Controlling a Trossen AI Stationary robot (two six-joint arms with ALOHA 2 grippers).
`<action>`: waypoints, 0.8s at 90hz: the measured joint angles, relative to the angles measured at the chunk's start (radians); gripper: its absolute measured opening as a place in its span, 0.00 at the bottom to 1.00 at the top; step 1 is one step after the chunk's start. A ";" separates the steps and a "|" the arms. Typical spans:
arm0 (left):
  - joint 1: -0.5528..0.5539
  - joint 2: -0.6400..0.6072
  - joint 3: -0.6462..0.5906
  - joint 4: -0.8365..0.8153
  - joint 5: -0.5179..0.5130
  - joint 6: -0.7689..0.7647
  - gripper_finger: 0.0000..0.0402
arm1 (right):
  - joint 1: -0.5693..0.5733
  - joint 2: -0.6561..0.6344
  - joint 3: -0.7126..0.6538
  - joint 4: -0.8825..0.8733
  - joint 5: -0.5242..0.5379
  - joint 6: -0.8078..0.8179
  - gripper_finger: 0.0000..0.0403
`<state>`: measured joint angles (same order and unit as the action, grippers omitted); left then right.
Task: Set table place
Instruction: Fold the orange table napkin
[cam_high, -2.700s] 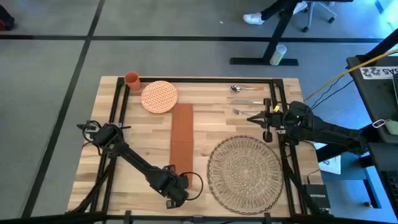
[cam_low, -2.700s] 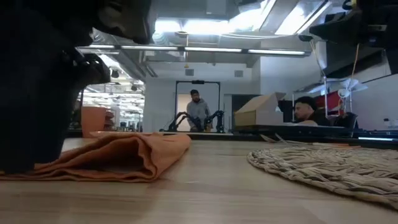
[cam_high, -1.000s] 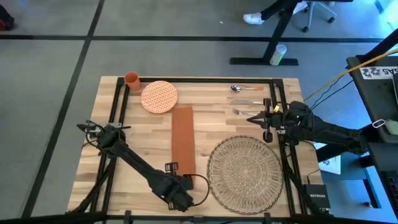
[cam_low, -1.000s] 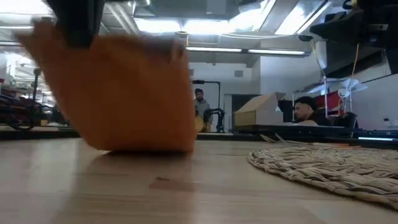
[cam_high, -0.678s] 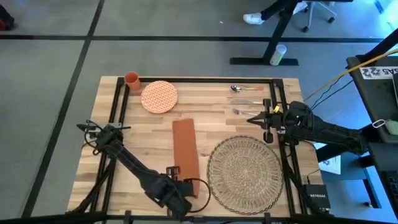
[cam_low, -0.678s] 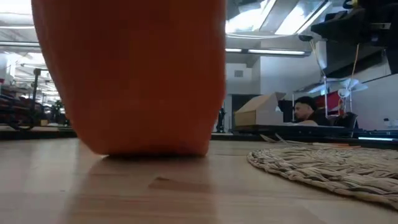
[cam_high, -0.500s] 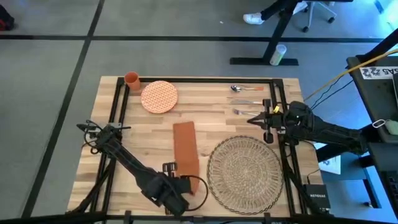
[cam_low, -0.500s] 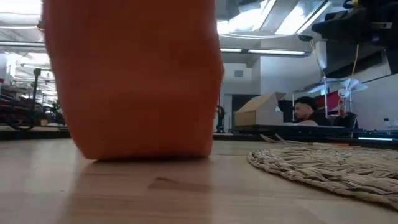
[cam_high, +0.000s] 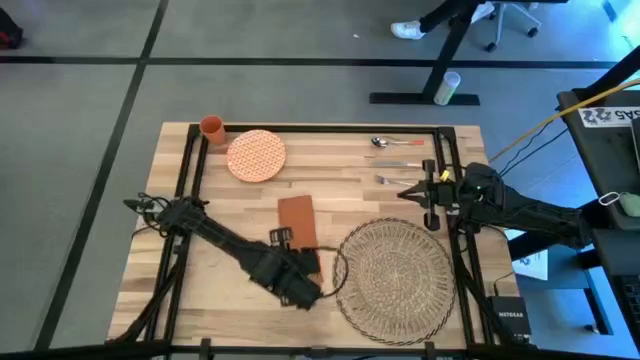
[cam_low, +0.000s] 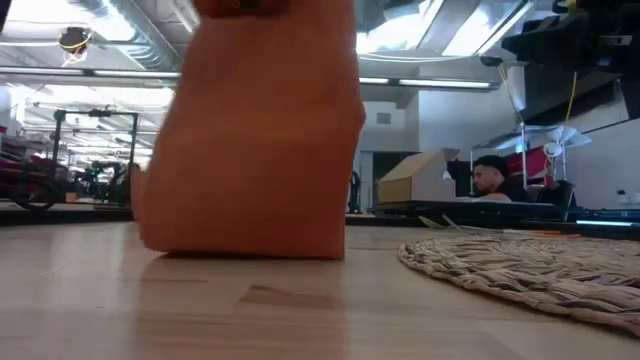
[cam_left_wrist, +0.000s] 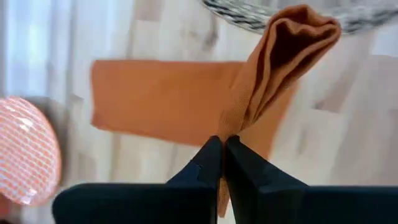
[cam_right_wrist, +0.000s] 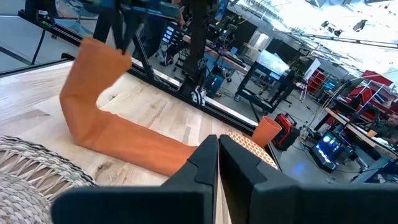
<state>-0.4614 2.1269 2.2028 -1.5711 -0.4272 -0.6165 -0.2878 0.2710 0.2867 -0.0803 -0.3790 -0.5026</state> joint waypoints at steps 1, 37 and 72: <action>0.004 0.000 0.000 0.000 -0.003 0.003 0.00 | 0.000 0.000 0.000 0.000 0.000 0.000 0.00; 0.116 -0.003 -0.032 0.001 -0.085 0.115 0.00 | 0.000 0.000 0.000 0.000 -0.025 0.000 0.00; 0.130 -0.049 -0.163 -0.001 -0.159 0.007 0.00 | 0.000 0.000 0.001 0.001 -0.033 0.000 0.00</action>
<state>-0.3317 2.0779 2.0401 -1.5717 -0.5865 -0.6099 -0.2882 0.2708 0.2878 -0.0793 -0.4122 -0.5022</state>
